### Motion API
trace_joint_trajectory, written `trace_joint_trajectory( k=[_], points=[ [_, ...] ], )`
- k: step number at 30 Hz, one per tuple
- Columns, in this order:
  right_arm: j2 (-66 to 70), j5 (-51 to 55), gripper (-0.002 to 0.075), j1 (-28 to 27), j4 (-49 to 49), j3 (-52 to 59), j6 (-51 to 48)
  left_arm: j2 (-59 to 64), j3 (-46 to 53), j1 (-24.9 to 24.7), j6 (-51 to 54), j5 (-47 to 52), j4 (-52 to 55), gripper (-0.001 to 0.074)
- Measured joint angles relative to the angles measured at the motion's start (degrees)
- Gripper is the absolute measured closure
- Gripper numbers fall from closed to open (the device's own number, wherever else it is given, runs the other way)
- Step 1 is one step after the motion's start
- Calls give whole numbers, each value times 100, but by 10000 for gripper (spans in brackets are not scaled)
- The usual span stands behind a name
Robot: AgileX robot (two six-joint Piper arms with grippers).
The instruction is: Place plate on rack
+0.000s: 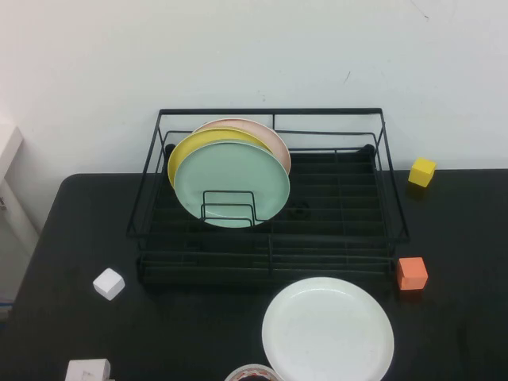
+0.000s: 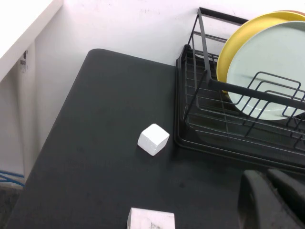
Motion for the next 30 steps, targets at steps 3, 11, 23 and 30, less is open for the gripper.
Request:
trace_joint_trajectory(
  k=[3,11,23,30],
  points=[
    [0,0,728,0,0,0,0,0,0,0,10,0,0,736],
    [0,0,728,0,0,0,0,0,0,0,57,0,0,736],
    [0,0,728,0,-10,0,0,0,0,0,80,0,0,736],
    [0,0,728,0,-33,0,0,0,0,0,80,0,0,736]
  ],
)
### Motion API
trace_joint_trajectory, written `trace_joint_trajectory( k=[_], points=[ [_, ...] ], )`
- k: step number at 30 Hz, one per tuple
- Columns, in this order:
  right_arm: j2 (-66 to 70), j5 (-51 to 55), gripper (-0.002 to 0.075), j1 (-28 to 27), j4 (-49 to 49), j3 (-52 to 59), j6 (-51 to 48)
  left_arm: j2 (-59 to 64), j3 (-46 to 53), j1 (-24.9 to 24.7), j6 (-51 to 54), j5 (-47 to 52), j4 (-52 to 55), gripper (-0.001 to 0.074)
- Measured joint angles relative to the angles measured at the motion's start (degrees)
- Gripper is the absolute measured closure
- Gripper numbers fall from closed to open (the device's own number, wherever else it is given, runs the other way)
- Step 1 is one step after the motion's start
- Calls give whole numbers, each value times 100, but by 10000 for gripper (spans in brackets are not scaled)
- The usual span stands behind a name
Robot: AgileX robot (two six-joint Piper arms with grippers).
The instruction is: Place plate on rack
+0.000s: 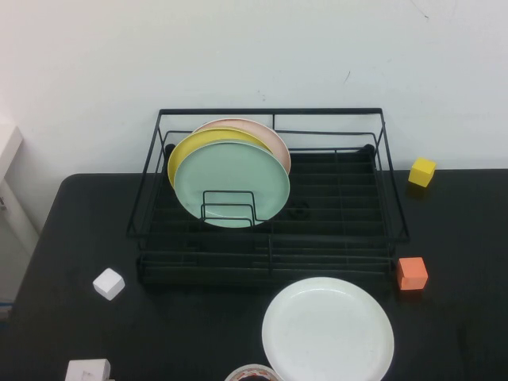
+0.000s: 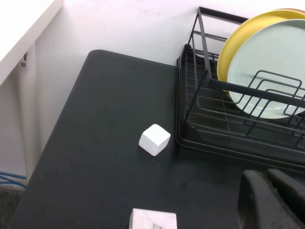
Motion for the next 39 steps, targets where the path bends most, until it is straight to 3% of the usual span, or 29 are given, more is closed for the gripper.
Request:
trace_joint_trajectory(
  k=[8,18,24,33,37,39],
  points=[
    [0,-330,728,0,-36,11,0,0,21,0,0,-417,0,737],
    [0,-3317,728,0,-44,19,0,0,21,0,0,-3858,-22,736],
    [0,-3672,728,0,-32,19,0,0,21,0,0,-5053,-38,736],
    [0,-3894,728,0,2054,19,-14,-12,21,0,-396,-5142,-81,736],
    [0,-3981,728,0,1965,19,-110,-12,-47,0,-395,-4865,-116,736],
    [0,-3879,728,0,1655,-21,-114,-12,-419,0,-241,-4043,-191,736]
  ],
)
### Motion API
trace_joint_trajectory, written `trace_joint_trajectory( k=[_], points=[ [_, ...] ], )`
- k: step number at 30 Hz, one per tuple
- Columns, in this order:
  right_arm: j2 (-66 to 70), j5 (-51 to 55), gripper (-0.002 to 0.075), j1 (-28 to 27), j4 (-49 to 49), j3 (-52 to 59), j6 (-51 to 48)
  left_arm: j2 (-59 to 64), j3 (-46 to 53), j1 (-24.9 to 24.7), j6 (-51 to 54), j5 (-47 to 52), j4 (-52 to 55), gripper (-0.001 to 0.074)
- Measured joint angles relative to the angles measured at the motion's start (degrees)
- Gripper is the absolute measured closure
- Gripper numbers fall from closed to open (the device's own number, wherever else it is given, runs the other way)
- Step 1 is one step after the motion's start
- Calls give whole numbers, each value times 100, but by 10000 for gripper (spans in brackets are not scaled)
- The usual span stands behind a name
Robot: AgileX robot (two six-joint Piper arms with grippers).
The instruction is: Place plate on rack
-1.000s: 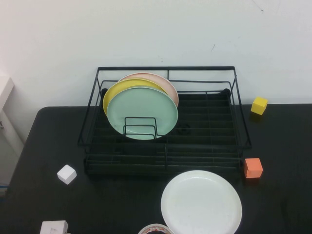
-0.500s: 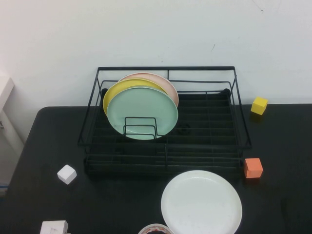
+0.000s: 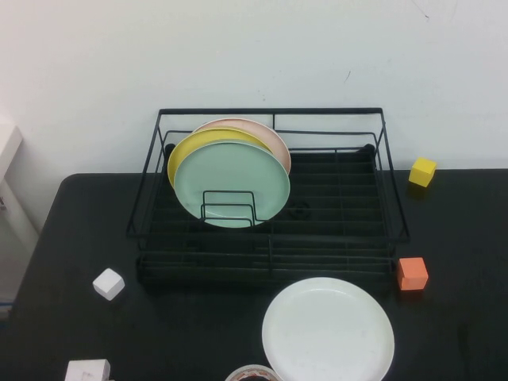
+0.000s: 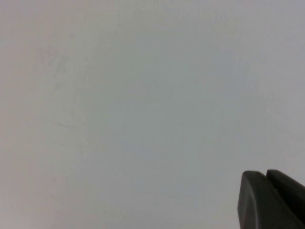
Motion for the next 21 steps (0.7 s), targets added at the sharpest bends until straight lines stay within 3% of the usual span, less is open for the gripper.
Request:
trace_joint_trajectory(
  k=[3,10,14,21],
  points=[
    [0,1000,728,0,-508,-440,-14,70,-802,0,436,1404,-68,736],
    [836,3446,728,0,-1255,-1762,-662,1391,-1993,0,850,3365,-160,736],
    [1800,4554,728,0,-888,-2143,-1549,2352,-2074,0,576,4050,-441,736],
    [3455,5210,728,0,330,-2190,-2617,3933,-2074,0,455,4670,-1315,737]
  ],
)
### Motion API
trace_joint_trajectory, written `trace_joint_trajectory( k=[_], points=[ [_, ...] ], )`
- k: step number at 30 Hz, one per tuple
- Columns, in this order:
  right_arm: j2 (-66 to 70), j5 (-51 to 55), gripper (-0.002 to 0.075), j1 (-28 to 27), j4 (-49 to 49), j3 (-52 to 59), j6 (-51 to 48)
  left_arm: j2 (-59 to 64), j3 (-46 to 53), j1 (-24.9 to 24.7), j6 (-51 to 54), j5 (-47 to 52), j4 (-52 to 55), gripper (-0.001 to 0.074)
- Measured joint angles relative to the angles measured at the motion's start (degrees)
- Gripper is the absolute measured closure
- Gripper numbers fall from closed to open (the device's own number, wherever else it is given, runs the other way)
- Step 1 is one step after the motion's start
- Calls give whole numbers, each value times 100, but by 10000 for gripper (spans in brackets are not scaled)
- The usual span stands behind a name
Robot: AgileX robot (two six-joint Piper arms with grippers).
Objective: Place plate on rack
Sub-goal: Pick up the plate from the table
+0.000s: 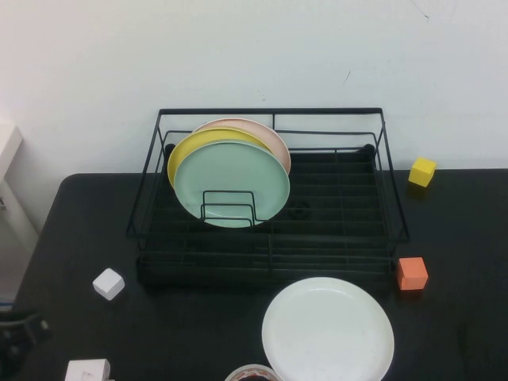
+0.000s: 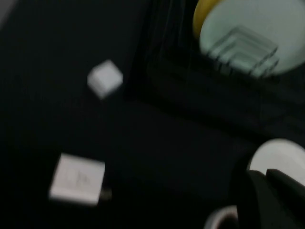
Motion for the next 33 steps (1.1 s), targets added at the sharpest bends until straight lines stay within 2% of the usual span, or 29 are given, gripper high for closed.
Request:
trace_joint_trajectory(
  k=[8,12,15,18,20,24,26,29,33],
  points=[
    [1660,106,728,0,373,0,-259,659,-13,0,137,261,-796,737],
    [2450,-177,728,0,1008,-13,-247,659,-13,0,278,361,-1040,737],
    [3181,-201,728,0,2098,-87,-1391,659,-13,-12,368,482,-1096,737],
    [4074,-117,728,32,3697,-171,-2765,659,-13,-87,578,491,-1196,737],
    [4668,-227,728,217,4750,-251,-3580,659,-13,-187,751,480,-1349,737],
    [5632,-644,722,867,5868,-552,-4469,659,-13,-344,1293,492,-1702,737],
    [6125,-726,690,1238,5989,-804,-4618,659,-13,-366,1467,503,-1788,737],
    [6787,-738,592,1667,5989,-1212,-4684,659,-13,-366,1552,503,-1828,737],
    [7435,-738,473,1905,5989,-1723,-4694,659,-13,-366,1598,503,-1842,737]
  ],
)
